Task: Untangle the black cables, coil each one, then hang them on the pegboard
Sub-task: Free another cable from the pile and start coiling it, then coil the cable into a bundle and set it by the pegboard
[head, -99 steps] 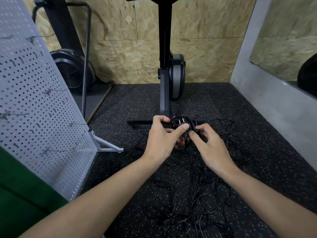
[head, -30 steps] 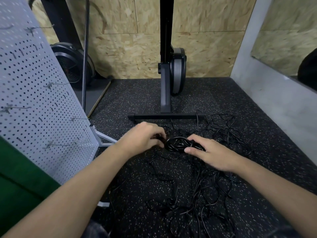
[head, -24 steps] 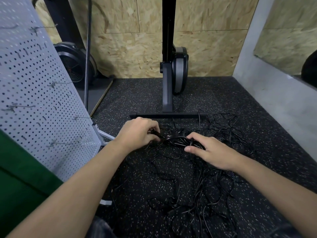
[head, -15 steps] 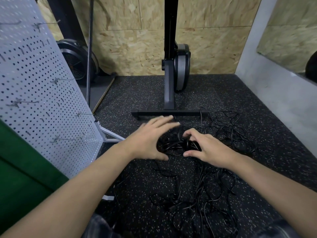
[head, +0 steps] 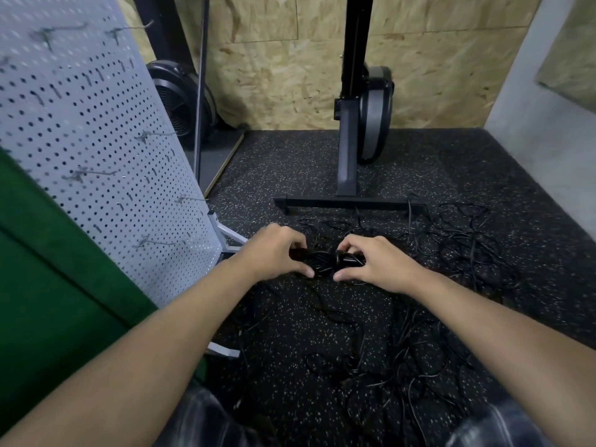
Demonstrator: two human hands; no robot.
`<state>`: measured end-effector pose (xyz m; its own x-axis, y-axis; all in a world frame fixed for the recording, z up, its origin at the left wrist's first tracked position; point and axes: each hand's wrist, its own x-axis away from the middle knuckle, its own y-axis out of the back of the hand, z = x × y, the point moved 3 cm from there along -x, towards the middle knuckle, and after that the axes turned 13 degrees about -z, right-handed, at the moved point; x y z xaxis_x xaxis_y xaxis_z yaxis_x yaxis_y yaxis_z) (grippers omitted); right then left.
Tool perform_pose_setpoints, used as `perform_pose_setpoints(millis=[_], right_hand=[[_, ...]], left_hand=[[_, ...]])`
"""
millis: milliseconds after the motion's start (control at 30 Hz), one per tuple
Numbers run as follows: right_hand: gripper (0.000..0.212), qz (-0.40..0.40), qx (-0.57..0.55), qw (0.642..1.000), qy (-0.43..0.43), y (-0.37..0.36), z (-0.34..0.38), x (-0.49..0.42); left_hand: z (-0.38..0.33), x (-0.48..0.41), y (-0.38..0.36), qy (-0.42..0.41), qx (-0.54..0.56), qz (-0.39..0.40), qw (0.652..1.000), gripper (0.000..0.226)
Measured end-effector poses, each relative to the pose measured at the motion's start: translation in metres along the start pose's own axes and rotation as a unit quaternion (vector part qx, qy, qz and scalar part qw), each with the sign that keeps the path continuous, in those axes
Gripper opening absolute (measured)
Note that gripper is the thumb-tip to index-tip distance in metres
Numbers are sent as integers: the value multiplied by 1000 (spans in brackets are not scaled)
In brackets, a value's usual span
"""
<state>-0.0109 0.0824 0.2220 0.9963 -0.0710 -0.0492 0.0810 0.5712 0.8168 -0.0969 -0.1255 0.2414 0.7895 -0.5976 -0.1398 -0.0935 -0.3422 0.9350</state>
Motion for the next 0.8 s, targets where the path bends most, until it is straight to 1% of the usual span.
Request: perform_pose_setpoints(millis=[100,167,300,367,467,533,633,700,800], right_hand=[[57,16,8,1000,1,-18,8,-11],[63,27,16,999,2,-31,10,-19],[93,65,56,996,-16,-53,5,-35],[98,104,78,991,-25,-66,3,-42],[97,166,114,979,-18,-87,8,-46],[93,194,145,970,0,-102,12,-49],[87,210,205,955,44,-119,17,-59],[82,214,224,949,63,-127,17,-68],[76,220,236,944,70,-143,7,-81]], left_hand=[[19,0,-4,26,-10,24,999,39],[35,2,-7,52,-11,27,998,37],[74,12,-16,120,-48,24,991,46],[97,20,-19,165,-53,9,985,49],[131,32,-21,236,-56,0,970,40],[152,36,-24,277,-48,5,960,53],[180,41,-33,322,-56,10,945,58],[196,43,-45,348,-52,-10,936,57],[214,47,-73,391,-30,-48,919,51]])
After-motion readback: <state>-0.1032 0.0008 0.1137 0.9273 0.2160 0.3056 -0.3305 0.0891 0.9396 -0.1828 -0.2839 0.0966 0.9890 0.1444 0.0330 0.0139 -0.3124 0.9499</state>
